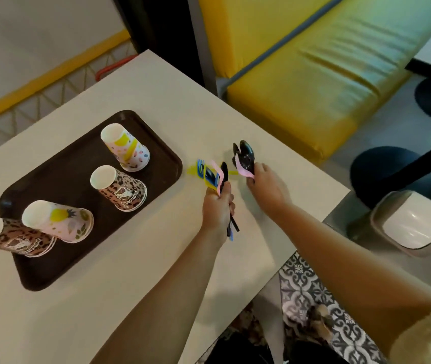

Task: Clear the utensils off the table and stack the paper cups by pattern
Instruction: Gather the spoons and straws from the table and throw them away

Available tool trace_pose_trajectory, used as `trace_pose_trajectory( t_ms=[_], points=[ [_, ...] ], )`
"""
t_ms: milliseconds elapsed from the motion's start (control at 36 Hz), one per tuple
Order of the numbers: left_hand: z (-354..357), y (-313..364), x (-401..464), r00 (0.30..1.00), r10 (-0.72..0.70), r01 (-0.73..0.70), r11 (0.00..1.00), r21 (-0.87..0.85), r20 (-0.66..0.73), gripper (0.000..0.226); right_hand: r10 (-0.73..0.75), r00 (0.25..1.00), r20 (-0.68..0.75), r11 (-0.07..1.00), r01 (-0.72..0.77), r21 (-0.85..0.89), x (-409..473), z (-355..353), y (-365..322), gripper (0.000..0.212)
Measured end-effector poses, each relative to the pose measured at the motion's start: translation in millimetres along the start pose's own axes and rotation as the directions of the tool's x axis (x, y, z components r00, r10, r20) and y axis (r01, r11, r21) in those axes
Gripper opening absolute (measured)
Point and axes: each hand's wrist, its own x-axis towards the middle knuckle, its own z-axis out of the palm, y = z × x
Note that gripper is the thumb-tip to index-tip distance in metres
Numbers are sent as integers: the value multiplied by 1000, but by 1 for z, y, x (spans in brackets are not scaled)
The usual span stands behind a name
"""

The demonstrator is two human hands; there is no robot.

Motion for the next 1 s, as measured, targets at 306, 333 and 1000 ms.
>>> trace_pose_trajectory(
  t_ms=[306, 333, 1000],
  points=[
    [140, -11, -46, 961, 75, -113, 985, 131, 265, 26, 202, 972, -118, 746, -75, 662, -50, -97, 101, 12],
    [155, -14, -52, 953, 67, -109, 985, 130, 295, 25, 221, 966, -131, 716, -70, 695, -56, -105, 115, 15],
    [397, -215, -34, 646, -589, 119, 706, 698, 485, 20, 658, 724, 209, 557, -654, 512, -113, -80, 459, 31]
  ],
)
